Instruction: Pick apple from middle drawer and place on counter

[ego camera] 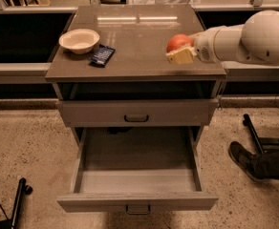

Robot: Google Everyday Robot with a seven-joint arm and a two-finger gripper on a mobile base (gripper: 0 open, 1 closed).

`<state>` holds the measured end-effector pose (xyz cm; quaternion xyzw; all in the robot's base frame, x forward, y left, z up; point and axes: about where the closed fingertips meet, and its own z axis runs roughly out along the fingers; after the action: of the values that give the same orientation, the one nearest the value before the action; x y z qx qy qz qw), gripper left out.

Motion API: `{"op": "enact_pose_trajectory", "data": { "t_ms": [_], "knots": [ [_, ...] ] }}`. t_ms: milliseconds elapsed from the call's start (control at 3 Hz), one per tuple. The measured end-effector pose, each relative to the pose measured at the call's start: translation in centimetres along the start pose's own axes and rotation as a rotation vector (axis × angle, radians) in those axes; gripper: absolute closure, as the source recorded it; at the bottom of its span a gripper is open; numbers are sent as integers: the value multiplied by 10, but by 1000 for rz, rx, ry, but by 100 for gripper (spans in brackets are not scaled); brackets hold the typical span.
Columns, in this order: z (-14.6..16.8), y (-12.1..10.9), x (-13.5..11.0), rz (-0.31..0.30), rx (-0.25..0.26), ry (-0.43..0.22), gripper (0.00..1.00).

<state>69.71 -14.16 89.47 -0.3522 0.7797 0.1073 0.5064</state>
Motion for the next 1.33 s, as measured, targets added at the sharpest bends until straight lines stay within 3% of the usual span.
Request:
{"op": "enact_pose_trajectory", "data": {
  "t_ms": [333,667,1000,1333],
  "knots": [
    [47,-19,-11,8,-62,-98,82],
    [100,-27,-12,39,-150,-129,59],
    [133,-28,-19,47,-216,-127,35],
    [133,-30,-24,43,-216,-135,4]
  ]
}}
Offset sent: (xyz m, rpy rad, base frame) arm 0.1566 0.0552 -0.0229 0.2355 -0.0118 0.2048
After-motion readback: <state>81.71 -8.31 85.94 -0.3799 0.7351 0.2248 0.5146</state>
